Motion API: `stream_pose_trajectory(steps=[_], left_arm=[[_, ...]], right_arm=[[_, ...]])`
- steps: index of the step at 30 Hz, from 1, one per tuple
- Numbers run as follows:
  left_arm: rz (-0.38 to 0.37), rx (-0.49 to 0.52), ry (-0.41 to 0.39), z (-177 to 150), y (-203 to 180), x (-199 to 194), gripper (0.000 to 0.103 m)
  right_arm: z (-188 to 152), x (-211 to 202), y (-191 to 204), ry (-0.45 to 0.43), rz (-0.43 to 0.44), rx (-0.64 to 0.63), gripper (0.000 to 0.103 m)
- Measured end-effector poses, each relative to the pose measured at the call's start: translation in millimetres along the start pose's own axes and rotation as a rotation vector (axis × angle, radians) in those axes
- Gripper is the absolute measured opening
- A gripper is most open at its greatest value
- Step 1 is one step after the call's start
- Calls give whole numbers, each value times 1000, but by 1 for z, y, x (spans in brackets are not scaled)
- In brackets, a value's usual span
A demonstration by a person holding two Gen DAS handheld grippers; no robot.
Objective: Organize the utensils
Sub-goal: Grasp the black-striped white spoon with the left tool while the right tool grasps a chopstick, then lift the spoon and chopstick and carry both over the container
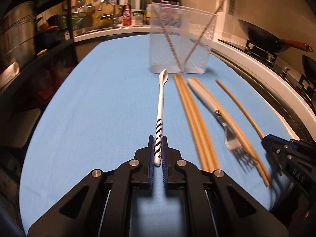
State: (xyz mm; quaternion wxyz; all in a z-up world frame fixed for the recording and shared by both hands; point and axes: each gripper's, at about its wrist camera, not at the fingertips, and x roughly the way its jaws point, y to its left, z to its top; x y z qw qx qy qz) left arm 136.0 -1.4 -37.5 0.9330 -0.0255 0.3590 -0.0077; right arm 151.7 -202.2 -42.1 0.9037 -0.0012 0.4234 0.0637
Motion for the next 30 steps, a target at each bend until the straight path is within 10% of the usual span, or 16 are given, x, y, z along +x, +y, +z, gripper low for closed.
stream_pose_trajectory(steps=[30], left_arm=[[81,-29,-88,-14,6,-9,7]], right_arm=[[-11,-6,-2,-36,-41,52,6]])
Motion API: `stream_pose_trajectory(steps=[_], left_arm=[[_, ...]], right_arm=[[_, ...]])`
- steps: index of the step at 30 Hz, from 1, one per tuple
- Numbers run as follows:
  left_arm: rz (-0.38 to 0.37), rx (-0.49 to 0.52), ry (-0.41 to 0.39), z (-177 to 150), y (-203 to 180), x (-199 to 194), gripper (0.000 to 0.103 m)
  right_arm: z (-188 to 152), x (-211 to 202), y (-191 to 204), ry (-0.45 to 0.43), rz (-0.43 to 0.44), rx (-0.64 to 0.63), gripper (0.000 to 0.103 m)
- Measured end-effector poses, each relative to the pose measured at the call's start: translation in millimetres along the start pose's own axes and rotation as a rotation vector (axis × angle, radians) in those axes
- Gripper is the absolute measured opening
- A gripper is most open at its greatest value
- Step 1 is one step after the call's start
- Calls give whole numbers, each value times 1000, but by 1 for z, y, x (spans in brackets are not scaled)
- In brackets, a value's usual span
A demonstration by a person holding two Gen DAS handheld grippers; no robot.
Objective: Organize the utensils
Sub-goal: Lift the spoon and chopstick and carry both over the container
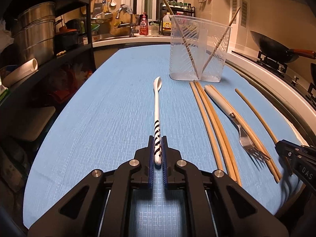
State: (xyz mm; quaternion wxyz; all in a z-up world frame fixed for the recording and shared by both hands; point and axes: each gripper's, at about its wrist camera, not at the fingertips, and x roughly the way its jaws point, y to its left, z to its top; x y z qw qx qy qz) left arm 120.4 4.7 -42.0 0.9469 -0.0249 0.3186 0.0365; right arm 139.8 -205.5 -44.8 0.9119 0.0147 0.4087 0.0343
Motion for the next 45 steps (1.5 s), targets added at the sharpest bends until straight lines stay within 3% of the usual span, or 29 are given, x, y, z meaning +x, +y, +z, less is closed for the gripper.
stream_pose_trajectory(steps=[37,45], left_arm=[[-6,12,11,-2,-1,2,6],[2,9,-61,9,3,-18,6]], right_arm=[[0,-1,3,-6,-18,-13,6],[7,-20,-5,-76,-3,19,6]])
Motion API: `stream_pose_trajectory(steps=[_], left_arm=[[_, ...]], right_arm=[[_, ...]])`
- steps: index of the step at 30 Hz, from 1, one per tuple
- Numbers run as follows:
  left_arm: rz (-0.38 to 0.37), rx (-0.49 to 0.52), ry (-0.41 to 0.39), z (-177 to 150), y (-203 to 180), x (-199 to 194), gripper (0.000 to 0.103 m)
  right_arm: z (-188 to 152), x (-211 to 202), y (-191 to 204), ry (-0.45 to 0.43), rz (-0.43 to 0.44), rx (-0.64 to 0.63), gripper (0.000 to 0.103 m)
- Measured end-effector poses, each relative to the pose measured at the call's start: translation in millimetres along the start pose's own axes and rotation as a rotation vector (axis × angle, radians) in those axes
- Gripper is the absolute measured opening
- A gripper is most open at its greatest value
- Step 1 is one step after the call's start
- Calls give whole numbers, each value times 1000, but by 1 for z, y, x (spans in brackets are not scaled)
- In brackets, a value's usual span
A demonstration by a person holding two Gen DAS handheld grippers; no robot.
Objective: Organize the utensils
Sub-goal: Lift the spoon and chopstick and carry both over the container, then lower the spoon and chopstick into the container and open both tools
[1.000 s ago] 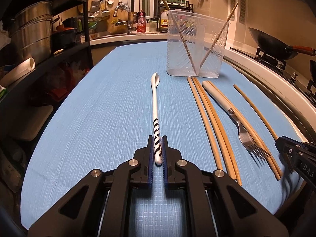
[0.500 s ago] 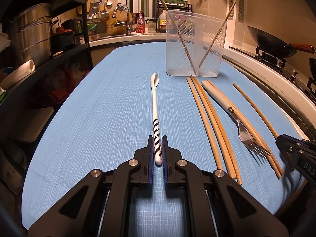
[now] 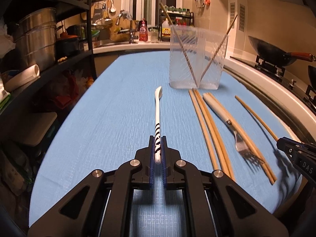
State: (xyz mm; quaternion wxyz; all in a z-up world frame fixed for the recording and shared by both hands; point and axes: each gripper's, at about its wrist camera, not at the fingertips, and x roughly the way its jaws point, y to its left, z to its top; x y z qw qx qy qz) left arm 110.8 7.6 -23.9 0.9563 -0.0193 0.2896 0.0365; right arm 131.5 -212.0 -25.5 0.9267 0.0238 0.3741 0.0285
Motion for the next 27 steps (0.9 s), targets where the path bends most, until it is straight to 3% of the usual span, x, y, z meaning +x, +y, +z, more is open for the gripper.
stream_pose_trajectory(steps=[9,13,27], left_arm=[[-4,43,-172,26,-1,-40,6],[-27,29,-208,41,3,-49,6],[-54,-26,-177,91,13,-49,6]], right_arm=[[19,-49,-3,-211,-4,-14,6],[33,-65,-3,-281,3,-29,6],[103,-78,7,-294,57,-37,6]])
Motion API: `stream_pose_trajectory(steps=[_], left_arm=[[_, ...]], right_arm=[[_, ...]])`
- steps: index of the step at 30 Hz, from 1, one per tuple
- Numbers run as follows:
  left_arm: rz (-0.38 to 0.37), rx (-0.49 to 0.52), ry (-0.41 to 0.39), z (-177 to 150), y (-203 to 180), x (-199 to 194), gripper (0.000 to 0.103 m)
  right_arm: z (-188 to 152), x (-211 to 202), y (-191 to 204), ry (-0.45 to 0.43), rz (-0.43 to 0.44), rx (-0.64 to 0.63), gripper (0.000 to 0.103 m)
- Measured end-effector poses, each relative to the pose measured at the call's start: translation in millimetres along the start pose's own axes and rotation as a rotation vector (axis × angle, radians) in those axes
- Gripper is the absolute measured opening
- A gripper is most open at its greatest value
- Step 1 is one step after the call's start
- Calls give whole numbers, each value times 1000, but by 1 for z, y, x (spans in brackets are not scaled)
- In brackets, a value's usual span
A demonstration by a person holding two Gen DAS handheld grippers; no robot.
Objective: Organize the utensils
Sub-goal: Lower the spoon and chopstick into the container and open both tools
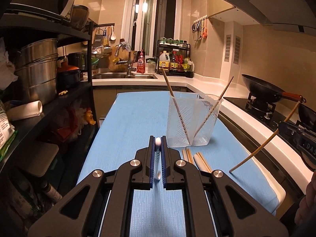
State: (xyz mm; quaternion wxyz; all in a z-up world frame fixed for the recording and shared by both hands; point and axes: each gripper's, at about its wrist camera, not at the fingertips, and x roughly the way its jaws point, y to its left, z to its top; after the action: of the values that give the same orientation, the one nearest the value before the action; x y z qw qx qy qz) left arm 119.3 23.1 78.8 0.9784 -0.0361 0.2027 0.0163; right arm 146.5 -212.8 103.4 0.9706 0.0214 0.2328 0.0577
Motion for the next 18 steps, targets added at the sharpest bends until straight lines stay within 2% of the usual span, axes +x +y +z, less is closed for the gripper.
stream_pose_trajectory(steps=[6,18], left_arm=[[-19,-1,41,14,4,5,6],[-93,1,136,44,12,12,6]], right_arm=[[12,5,2,13,-5,-24,6],[26,11,-6,66,28,10,6]])
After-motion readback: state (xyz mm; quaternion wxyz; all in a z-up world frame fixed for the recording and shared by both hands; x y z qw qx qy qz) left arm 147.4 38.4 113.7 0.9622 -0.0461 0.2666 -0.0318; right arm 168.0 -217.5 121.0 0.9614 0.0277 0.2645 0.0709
